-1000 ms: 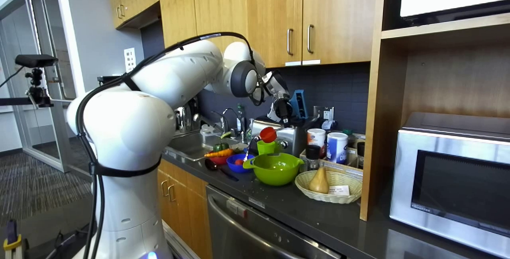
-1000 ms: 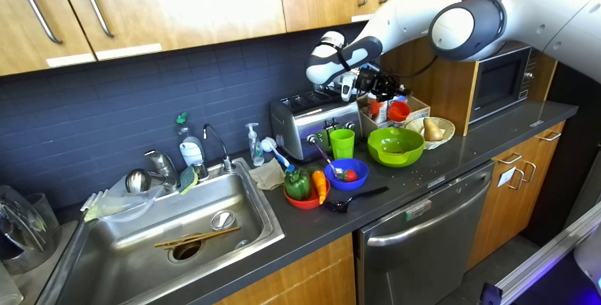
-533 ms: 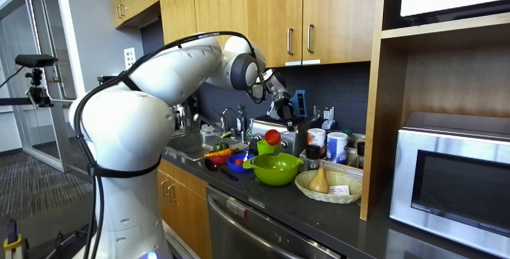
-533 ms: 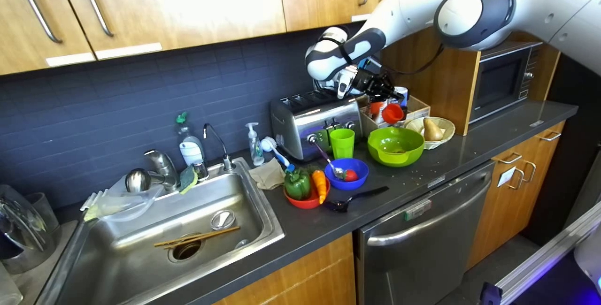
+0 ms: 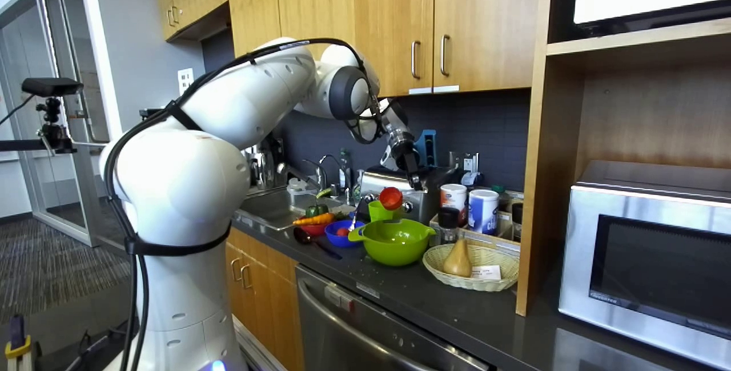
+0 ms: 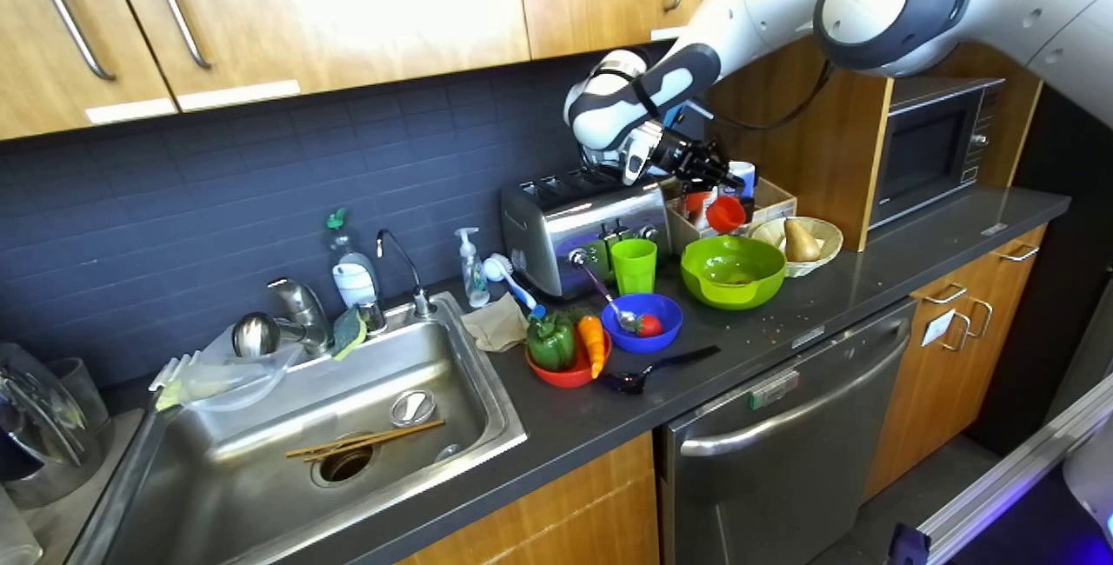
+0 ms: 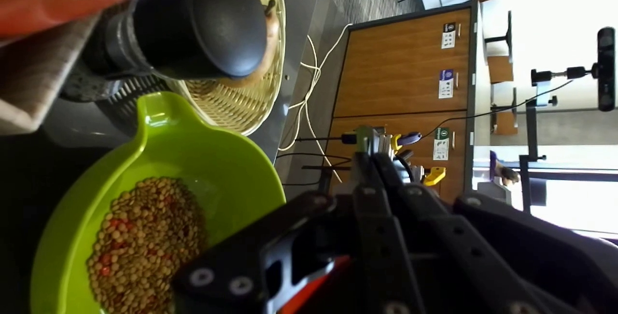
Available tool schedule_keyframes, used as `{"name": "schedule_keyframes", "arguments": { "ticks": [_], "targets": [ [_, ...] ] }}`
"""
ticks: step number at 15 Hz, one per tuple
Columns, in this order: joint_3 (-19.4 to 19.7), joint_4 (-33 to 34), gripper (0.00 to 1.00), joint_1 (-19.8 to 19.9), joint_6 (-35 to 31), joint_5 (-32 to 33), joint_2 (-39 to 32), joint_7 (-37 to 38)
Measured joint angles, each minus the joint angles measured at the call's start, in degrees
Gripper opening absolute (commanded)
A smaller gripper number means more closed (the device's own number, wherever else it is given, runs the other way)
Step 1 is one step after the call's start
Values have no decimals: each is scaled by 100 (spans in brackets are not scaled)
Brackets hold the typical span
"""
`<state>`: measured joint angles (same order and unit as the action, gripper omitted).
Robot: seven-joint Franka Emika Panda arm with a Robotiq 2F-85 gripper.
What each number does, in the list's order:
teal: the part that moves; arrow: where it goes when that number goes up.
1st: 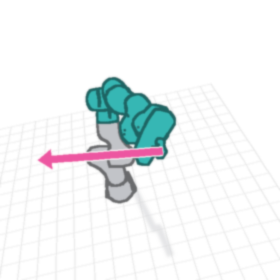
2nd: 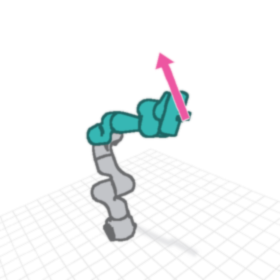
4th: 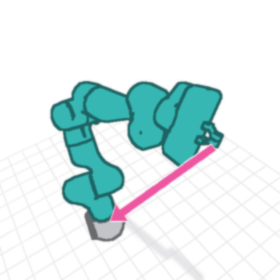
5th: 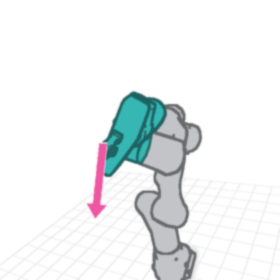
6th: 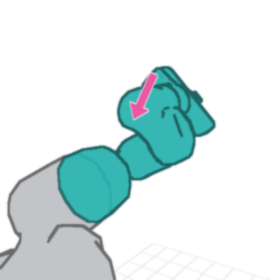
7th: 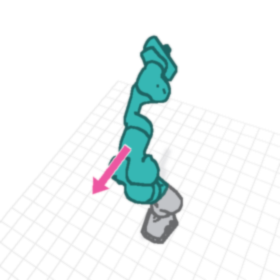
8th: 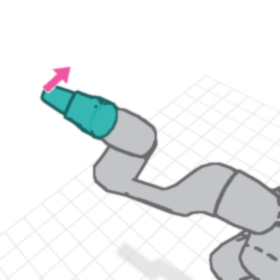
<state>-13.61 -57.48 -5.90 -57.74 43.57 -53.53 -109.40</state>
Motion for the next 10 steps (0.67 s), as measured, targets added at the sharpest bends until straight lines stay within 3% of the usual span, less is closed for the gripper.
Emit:
{"name": "schedule_keyframes", "arguments": {
  "ticks": [10],
  "targets": [
    [213, -764, 1, -70, -661, -61, 446, -287]
  ]
}}
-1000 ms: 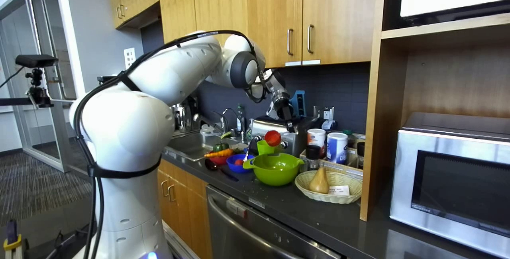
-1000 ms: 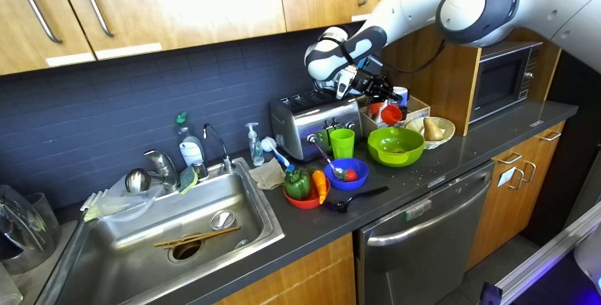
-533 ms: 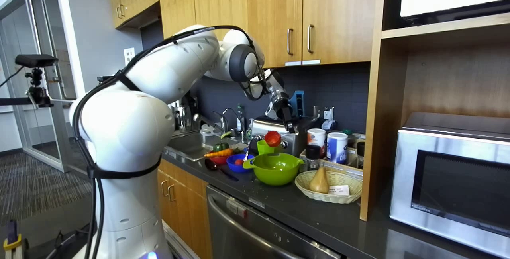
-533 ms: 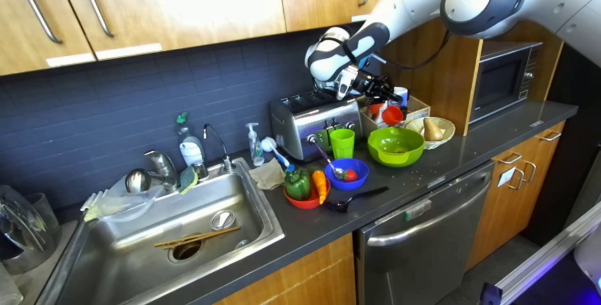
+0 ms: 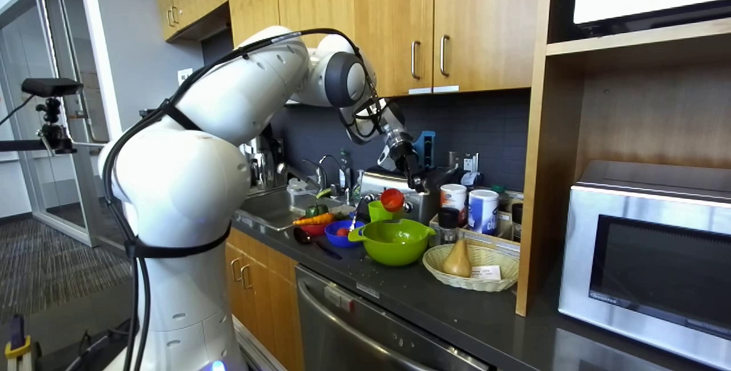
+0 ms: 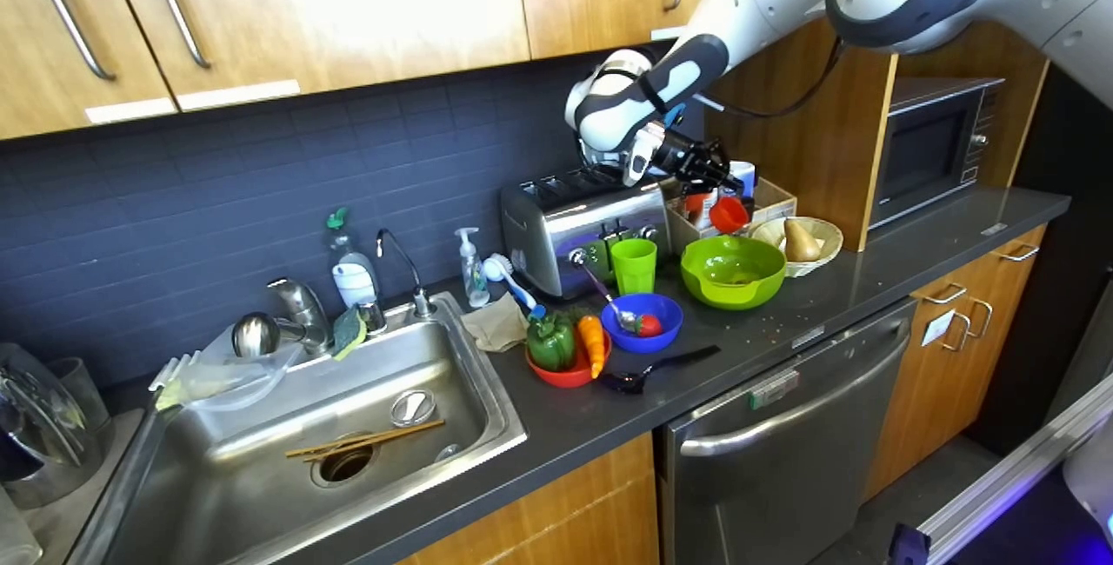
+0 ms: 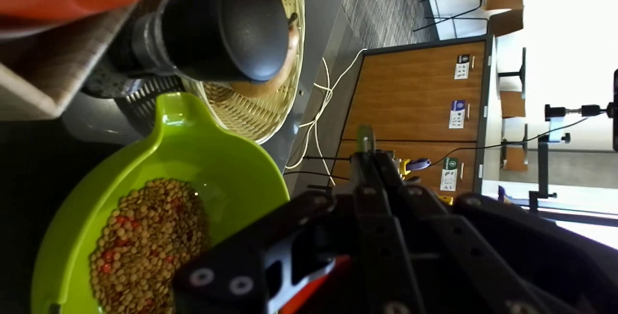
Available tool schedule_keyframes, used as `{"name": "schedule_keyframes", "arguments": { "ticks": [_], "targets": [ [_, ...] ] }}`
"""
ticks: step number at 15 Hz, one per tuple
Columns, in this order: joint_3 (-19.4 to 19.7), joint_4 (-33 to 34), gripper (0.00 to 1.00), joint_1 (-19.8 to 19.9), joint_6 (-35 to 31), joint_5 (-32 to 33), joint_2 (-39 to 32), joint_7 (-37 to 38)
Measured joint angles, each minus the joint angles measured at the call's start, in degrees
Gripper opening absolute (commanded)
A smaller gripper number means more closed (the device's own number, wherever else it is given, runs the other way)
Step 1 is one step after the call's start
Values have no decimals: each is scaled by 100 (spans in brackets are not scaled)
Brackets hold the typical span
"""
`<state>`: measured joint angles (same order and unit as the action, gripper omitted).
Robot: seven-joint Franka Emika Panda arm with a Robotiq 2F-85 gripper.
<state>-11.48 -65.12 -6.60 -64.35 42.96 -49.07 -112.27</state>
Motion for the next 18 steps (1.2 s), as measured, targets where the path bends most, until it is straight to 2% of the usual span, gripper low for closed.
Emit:
{"name": "schedule_keyframes", "arguments": {
  "ticks": [18],
  "targets": [
    [-1, -1884, 1, -58, -1461, 63, 1047, -479]
  ]
}}
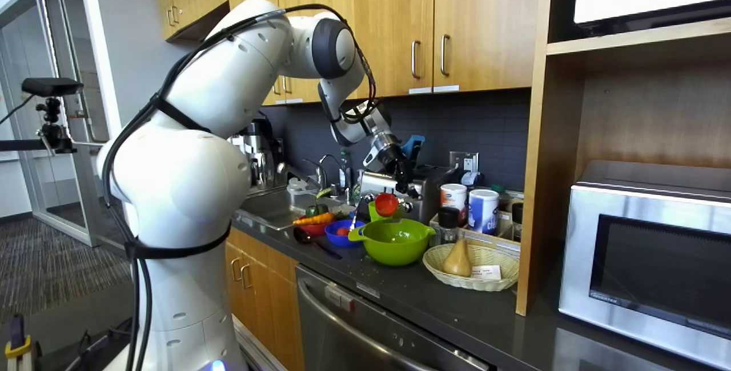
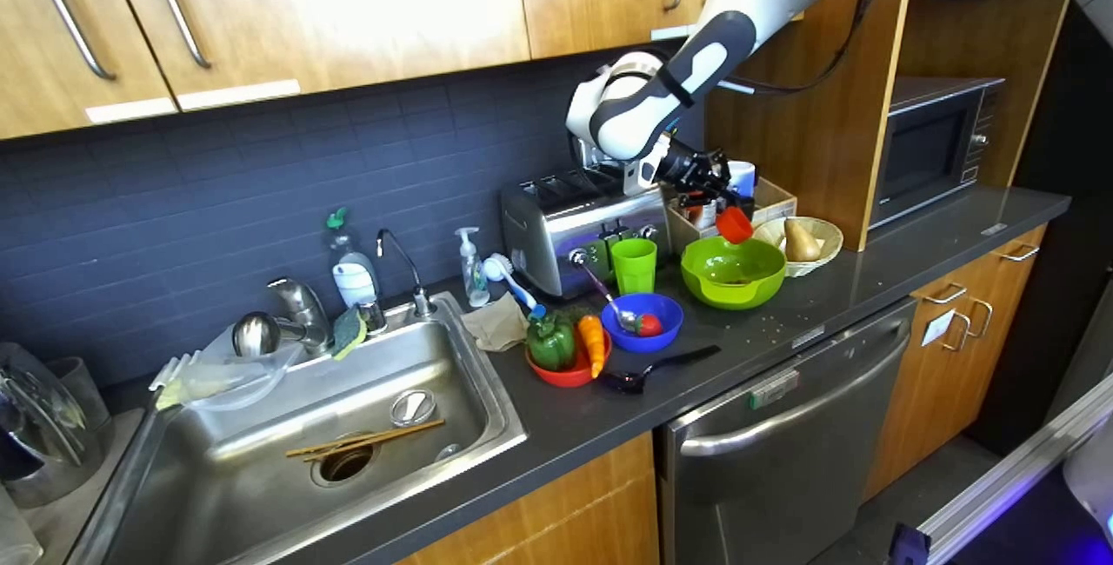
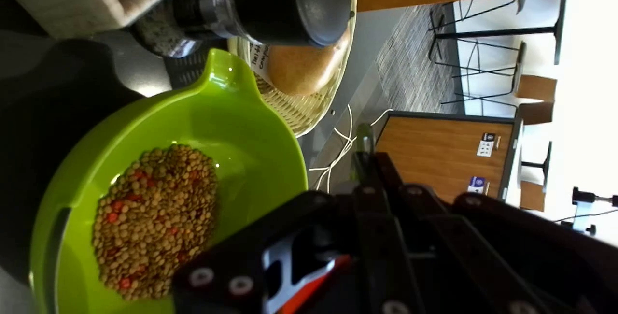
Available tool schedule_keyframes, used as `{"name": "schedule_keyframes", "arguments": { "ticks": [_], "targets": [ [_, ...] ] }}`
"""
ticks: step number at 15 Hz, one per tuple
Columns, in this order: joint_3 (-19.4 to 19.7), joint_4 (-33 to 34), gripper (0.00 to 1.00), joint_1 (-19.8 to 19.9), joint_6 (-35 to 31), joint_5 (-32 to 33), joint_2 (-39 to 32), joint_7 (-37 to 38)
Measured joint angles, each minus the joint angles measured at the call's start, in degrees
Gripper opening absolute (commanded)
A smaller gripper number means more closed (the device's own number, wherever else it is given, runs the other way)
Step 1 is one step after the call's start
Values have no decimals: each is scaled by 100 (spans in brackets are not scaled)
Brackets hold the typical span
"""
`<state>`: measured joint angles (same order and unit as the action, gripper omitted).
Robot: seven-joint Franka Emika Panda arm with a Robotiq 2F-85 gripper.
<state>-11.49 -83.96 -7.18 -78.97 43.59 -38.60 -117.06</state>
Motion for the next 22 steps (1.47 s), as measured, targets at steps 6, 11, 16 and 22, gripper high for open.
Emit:
{"name": "schedule_keyframes", "arguments": {
  "ticks": [6, 11, 16, 22],
  "targets": [
    [-3, -572, 1, -3, -371, 16, 340, -155],
    [-2, -866, 1, -3, -546, 20, 532, -249],
    [-2, -944, 1, -1, -627, 19, 588, -310],
    [-2, -947, 1, -2, -650, 17, 588, -310]
  ]
}}
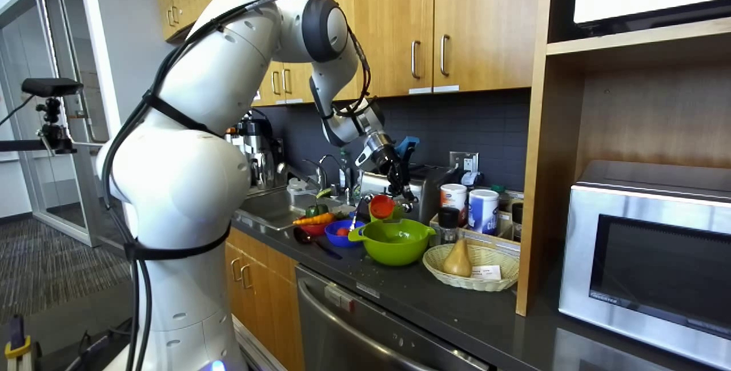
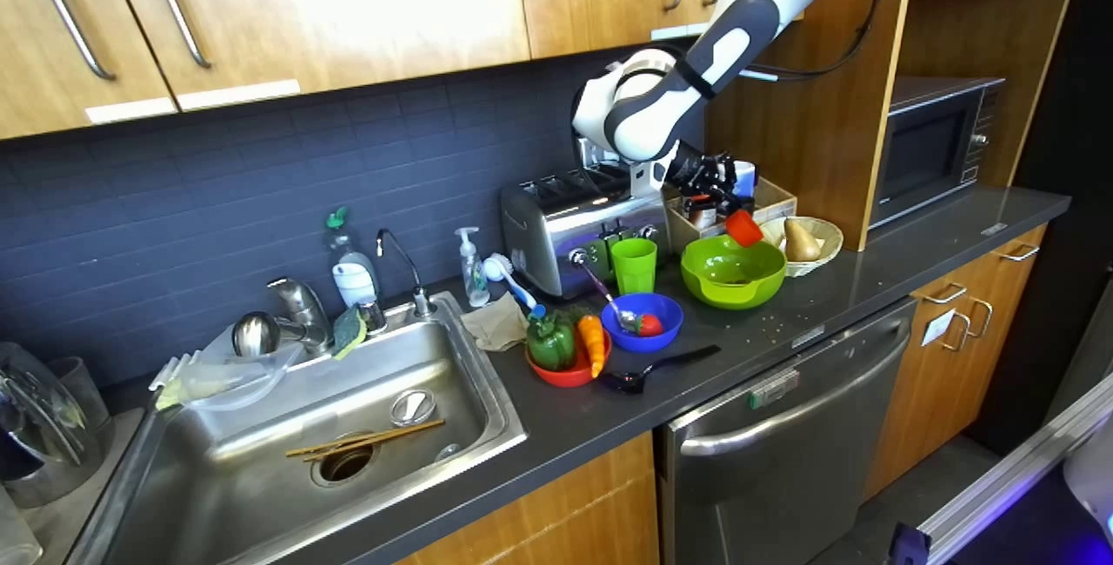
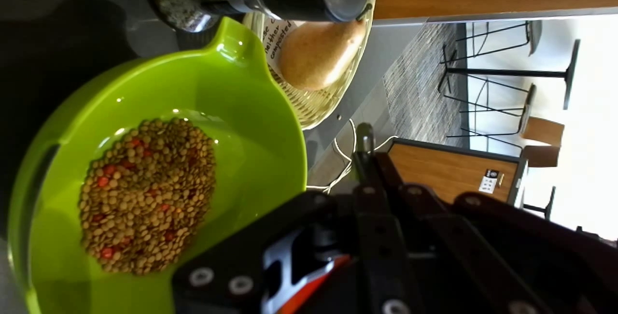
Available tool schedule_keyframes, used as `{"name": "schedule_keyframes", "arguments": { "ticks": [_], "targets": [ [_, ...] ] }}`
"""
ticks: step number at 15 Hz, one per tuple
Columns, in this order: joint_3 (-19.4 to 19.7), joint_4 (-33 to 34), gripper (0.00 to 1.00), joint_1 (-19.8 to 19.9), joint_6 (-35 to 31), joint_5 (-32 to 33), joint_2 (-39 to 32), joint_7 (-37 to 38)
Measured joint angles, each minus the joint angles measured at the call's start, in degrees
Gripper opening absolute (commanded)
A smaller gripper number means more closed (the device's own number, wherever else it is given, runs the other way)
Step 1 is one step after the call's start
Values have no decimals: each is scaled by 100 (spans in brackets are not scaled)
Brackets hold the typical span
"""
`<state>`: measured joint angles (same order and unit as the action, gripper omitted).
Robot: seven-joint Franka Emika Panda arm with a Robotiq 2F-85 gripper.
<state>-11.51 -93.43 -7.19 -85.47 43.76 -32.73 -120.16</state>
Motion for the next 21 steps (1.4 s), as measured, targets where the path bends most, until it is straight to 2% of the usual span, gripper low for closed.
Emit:
{"name": "schedule_keyframes", "arguments": {
  "ticks": [16, 18, 21],
  "targets": [
    [3, 123, 1, -118, -56, -1, -125, -41],
    [3, 138, 4, -121, -56, -1, -141, -41],
    [3, 149, 1, -121, -56, -1, -154, -66]
  ]
}}
